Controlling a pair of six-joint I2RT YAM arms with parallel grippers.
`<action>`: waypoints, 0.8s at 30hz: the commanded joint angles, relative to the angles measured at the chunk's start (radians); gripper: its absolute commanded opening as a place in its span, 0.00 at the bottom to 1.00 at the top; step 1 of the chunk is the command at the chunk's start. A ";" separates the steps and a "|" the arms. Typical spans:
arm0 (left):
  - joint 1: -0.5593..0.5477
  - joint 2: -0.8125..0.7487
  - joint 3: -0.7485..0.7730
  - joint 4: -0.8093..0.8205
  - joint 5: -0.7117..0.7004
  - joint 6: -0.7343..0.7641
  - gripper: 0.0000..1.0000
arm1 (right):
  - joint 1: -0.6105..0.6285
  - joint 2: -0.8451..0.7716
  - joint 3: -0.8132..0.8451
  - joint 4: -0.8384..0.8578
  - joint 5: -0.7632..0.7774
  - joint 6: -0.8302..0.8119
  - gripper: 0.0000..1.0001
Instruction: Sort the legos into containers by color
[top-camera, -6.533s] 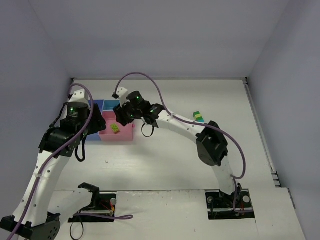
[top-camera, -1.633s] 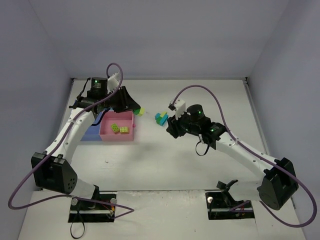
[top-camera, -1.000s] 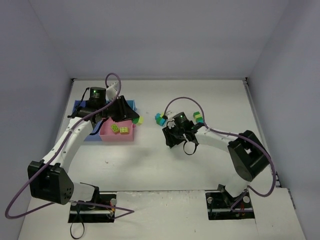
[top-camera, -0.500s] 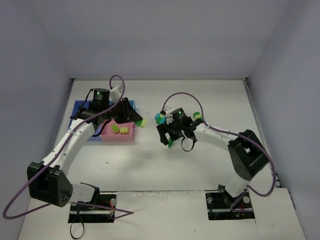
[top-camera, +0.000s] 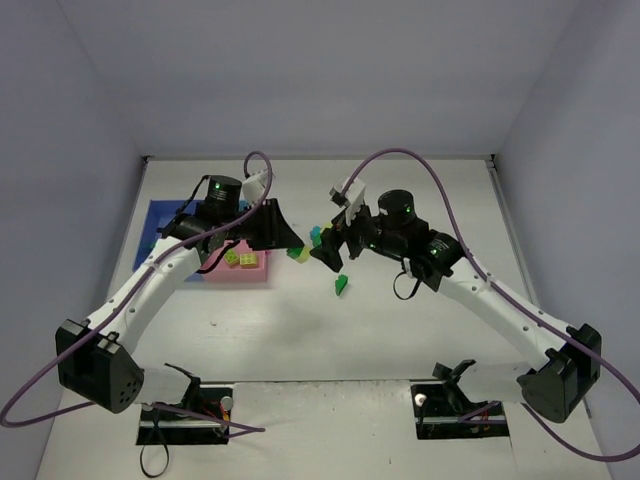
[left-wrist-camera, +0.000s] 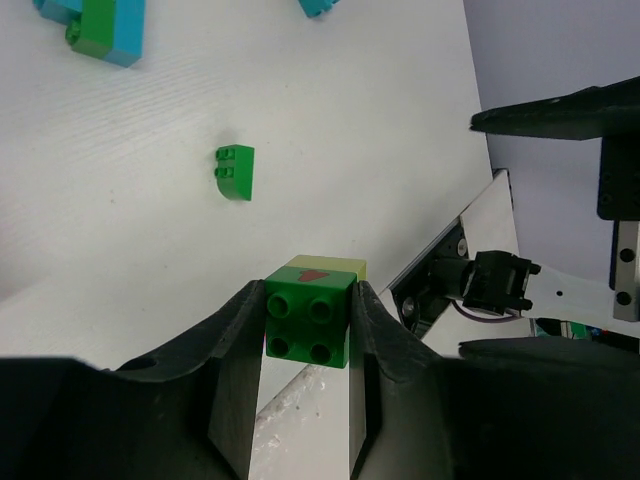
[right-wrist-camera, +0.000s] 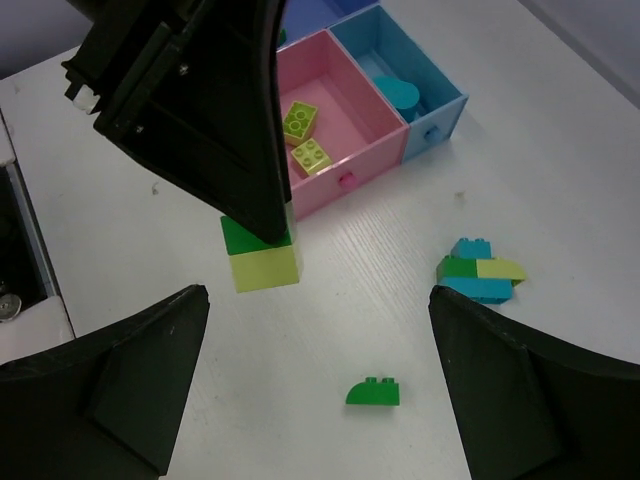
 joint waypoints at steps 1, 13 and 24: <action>-0.014 -0.009 0.074 0.030 0.007 -0.008 0.00 | 0.017 0.014 0.052 -0.021 -0.063 -0.060 0.88; -0.049 -0.004 0.106 0.010 0.018 -0.028 0.00 | 0.060 0.071 0.090 -0.052 -0.065 -0.105 0.81; -0.062 -0.003 0.108 0.007 0.022 -0.036 0.00 | 0.068 0.126 0.107 -0.044 -0.036 -0.131 0.51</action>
